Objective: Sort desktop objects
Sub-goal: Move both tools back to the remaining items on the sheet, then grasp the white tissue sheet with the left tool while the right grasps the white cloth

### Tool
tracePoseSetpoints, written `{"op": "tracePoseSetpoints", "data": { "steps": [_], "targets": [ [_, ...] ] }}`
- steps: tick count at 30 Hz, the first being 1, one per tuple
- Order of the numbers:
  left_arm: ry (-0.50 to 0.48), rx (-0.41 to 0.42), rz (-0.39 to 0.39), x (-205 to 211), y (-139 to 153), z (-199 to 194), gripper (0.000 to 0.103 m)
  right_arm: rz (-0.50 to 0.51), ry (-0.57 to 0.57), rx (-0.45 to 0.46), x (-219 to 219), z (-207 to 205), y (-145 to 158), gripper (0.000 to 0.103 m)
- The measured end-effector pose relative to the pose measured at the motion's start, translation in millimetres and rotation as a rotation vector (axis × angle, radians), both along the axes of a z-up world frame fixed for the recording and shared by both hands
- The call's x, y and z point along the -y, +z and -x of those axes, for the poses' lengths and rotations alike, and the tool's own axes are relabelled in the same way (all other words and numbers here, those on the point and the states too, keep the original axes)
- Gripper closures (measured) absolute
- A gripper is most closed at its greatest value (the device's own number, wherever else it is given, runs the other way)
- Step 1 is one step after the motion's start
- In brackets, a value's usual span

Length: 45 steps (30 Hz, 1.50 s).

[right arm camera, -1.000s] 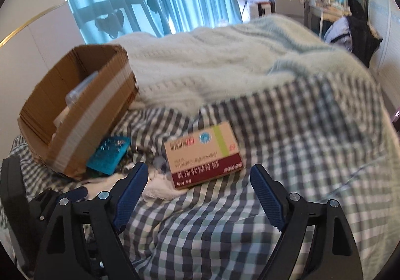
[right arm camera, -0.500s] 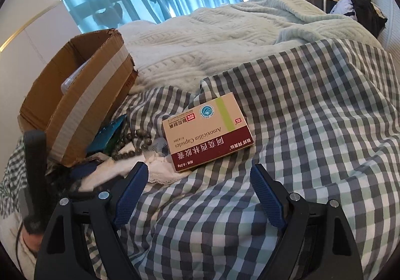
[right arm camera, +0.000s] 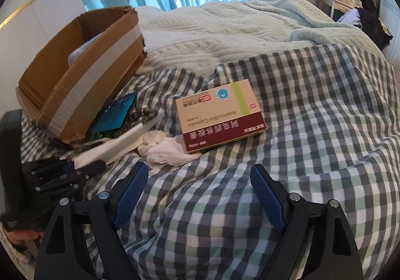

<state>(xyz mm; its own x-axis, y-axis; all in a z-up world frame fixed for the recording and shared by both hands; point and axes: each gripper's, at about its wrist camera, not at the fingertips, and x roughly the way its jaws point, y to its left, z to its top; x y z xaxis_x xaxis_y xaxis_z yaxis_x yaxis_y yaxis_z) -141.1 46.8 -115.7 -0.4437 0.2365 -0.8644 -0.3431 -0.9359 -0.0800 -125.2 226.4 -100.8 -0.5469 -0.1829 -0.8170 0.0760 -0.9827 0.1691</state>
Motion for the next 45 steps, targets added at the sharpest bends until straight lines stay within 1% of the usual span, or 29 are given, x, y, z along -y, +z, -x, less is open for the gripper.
{"op": "tracePoseSetpoints", "data": {
  "steps": [3,5,6,11,13,14,15,17,19,20,21,23,24,26,27,28,30,34,36,39,43,45],
  "targets": [
    [0.007,-0.001,-0.042,4,6,-3,0.092,-0.007,0.029,0.016,11,6,-4,0.019],
    [0.007,-0.003,-0.046,4,9,-7,0.092,-0.008,0.047,0.031,19,14,-9,0.019],
    [0.007,0.001,-0.042,3,8,-6,0.092,0.000,0.056,0.057,23,21,-14,0.019],
    [0.015,0.020,-0.038,4,-2,1,0.092,-0.005,0.084,0.131,44,47,-36,0.020],
    [0.027,0.025,-0.049,7,-5,4,0.092,0.012,0.084,0.158,49,58,-46,0.026],
    [0.033,0.028,-0.052,9,-6,6,0.092,0.012,0.066,0.167,49,63,-51,0.032],
    [0.041,0.037,-0.056,11,-9,8,0.091,0.011,0.051,0.179,49,67,-57,0.045],
    [0.046,0.061,-0.066,13,-14,11,0.089,0.028,0.028,0.207,44,70,-67,0.066],
    [0.042,0.082,-0.050,12,-20,12,0.079,0.061,0.023,0.195,37,67,-65,0.070],
    [0.032,0.083,-0.026,8,-23,12,0.079,0.070,0.020,0.189,34,64,-63,0.075],
    [0.019,0.077,0.004,3,-26,11,0.079,0.075,0.016,0.178,32,61,-60,0.077],
    [0.009,0.060,0.033,-2,-26,9,0.079,0.076,0.016,0.163,30,54,-55,0.077],
    [0.009,0.062,0.032,-2,-26,9,0.079,0.070,0.014,0.152,29,50,-53,0.078],
    [0.016,0.073,0.006,3,-24,10,0.081,0.060,0.014,0.139,28,43,-49,0.079],
    [0.017,0.074,0.000,5,-22,9,0.087,0.055,0.010,0.127,27,39,-46,0.080],
    [0.016,0.068,-0.003,6,-19,6,0.088,0.056,0.007,0.118,25,35,-44,0.080],
    [0.007,0.060,-0.012,7,-13,0,0.090,0.075,-0.002,0.102,20,27,-39,0.080],
    [-0.024,0.062,-0.065,8,0,-14,0.096,0.112,-0.028,0.076,13,14,-28,0.080],
    [-0.037,0.065,-0.100,9,7,-22,0.096,0.126,-0.038,0.065,9,6,-24,0.080],
    [-0.051,0.099,-0.144,10,8,-27,0.096,0.136,-0.044,0.062,7,2,-21,0.080],
    [-0.050,0.123,-0.115,2,-3,-20,0.096,0.138,-0.045,0.057,8,2,-20,0.080],
    [-0.035,0.127,-0.114,3,-4,-16,0.093,0.136,-0.045,0.059,8,2,-20,0.080]
  ]
}}
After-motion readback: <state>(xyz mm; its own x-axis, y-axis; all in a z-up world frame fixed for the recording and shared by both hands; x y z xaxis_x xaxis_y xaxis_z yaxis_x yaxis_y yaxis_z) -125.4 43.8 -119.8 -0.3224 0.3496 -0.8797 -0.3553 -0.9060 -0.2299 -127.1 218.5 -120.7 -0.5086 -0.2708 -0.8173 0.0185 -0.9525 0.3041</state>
